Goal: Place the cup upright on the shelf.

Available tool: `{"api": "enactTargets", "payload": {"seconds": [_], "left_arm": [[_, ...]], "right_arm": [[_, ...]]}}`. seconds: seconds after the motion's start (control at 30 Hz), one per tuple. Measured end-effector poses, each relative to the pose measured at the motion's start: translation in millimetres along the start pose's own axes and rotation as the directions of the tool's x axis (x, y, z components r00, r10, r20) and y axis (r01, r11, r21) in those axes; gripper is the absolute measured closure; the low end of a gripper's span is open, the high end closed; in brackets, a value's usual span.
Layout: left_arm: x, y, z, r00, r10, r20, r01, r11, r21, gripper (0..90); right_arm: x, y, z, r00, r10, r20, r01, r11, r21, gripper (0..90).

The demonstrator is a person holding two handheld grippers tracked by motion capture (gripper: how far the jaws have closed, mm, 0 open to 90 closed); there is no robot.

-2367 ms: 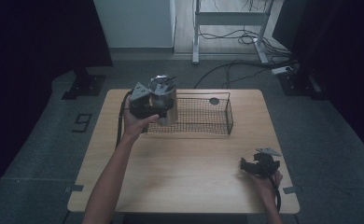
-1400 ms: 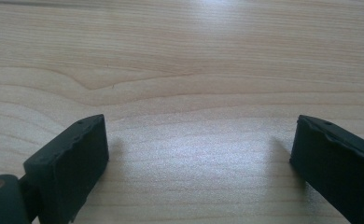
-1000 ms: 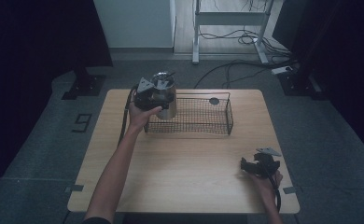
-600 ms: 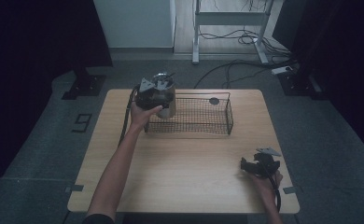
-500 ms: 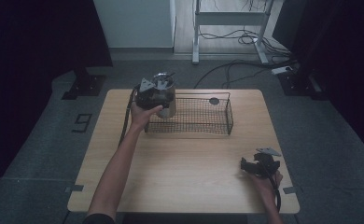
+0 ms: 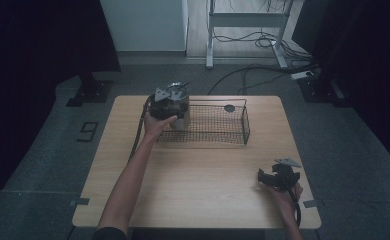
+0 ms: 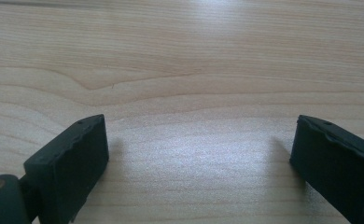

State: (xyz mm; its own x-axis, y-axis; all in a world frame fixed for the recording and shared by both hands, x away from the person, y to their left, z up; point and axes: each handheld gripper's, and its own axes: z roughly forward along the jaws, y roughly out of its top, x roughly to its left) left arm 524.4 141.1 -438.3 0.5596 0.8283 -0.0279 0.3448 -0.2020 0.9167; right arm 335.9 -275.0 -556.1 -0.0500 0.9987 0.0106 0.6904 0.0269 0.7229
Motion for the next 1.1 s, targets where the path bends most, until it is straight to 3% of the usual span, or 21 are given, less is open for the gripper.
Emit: {"api": "enactTargets", "payload": {"seconds": [0.47, 1.1], "left_arm": [[-1.5, -17.1, 13.2, 1.0, -0.003, -0.007, 0.003, 0.9994, 0.035, 4.2], [-10.0, -33.6, 17.0, 0.9998, 0.017, -0.004, -0.017, 0.9983, 0.056, 4.0]], "right_arm": [[0.0, 0.0, 0.0, 1.0, 0.0, 0.0, 0.0, 1.0, 0.0, 3.8], [0.0, 0.0, 0.0, 1.0, -0.001, 0.0, 0.001, 1.0, 0.0, 3.9]]}}
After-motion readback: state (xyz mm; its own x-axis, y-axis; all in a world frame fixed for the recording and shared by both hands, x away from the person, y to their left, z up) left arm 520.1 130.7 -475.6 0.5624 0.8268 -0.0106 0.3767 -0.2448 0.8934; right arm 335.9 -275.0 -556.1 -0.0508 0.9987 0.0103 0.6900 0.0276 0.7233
